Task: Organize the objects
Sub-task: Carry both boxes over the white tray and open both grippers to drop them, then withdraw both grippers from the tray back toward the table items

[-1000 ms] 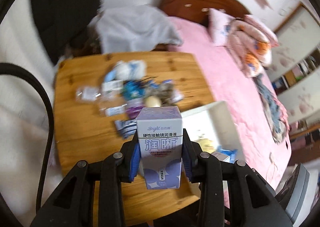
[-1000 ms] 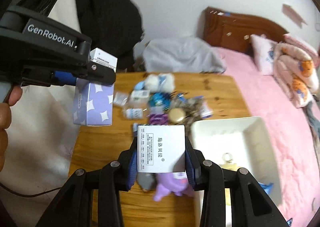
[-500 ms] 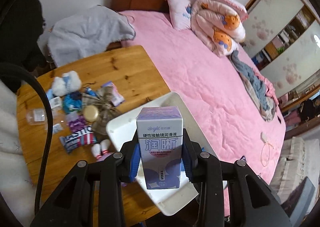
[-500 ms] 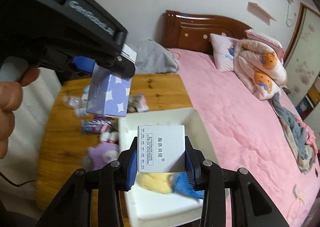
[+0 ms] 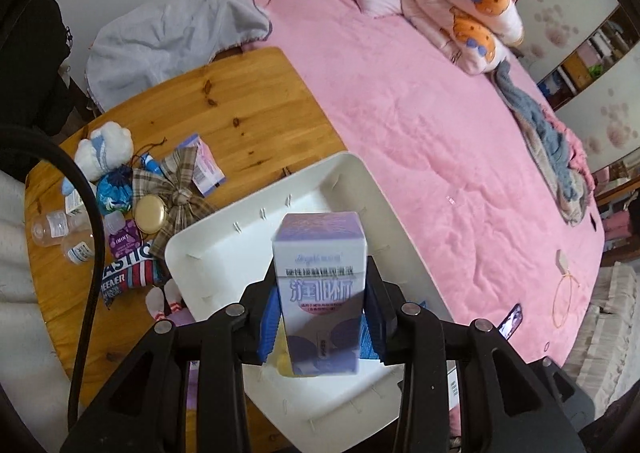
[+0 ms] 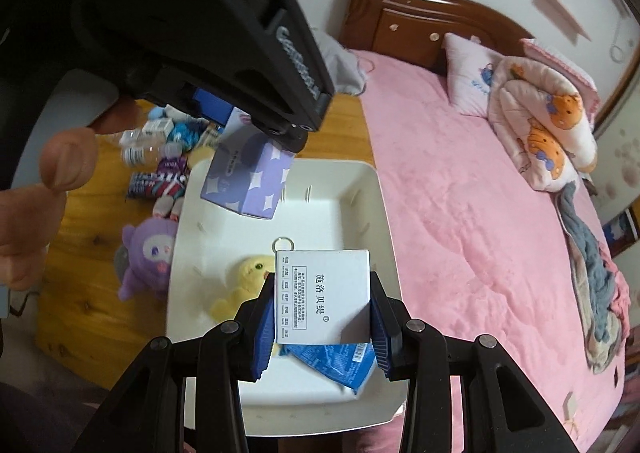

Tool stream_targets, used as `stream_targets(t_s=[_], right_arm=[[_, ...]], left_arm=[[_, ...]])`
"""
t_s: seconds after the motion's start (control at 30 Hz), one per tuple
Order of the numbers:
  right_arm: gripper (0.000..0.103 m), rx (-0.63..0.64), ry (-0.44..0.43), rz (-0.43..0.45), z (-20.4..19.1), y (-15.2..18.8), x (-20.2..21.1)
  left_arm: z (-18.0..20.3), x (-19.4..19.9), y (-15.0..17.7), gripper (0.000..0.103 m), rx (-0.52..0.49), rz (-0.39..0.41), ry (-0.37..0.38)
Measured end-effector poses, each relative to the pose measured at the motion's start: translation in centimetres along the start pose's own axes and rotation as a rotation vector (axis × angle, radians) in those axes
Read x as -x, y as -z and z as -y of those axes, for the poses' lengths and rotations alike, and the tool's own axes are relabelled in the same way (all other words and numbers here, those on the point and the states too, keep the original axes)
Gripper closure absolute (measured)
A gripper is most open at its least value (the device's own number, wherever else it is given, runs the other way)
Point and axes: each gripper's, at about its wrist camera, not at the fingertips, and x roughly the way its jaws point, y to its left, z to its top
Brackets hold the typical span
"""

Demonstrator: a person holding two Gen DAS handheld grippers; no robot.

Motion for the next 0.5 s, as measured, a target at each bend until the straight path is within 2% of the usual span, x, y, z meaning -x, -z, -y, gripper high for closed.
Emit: stream_targets(t_s=[0.07,0.1,0.13,0.17,0.23,0.5], right_arm=[[0.061,0.029,-0.008,-0.009,0.3,0.2,-0.4],[0.056,0.043,-0.01,-0.011,0.4,0.3,-0.5],[0.047,0.056,-0.013,-0.01,0.6,0.4,-0.6],[0.044,0.064,-0.019,-0.006,0.7,0.5,-0.6],[0.037,0.082,-0.034,0.015,0.7,0.6,-0.3],[0.034,0.131,-0.069,0.063,0.6,0.3,0.4]], left_arm=[[0.2,-0.3,0.2,0.056,0.005,-0.009,-0.016],[0.3,-0.4,0.3,0.052,0.008,-0.014,-0.021],[0.3,-0.5,0.4,0.045,0.013,-0.018,-0.024],[0.3,-0.5,0.5,0.036,0.02,-0.021,-0.03],[0.3,-0.3,0.8,0.027,0.034,-0.015,-0.048],[-0.8,0.5,1.1,0.022,0.088,-0.001,-0.095]])
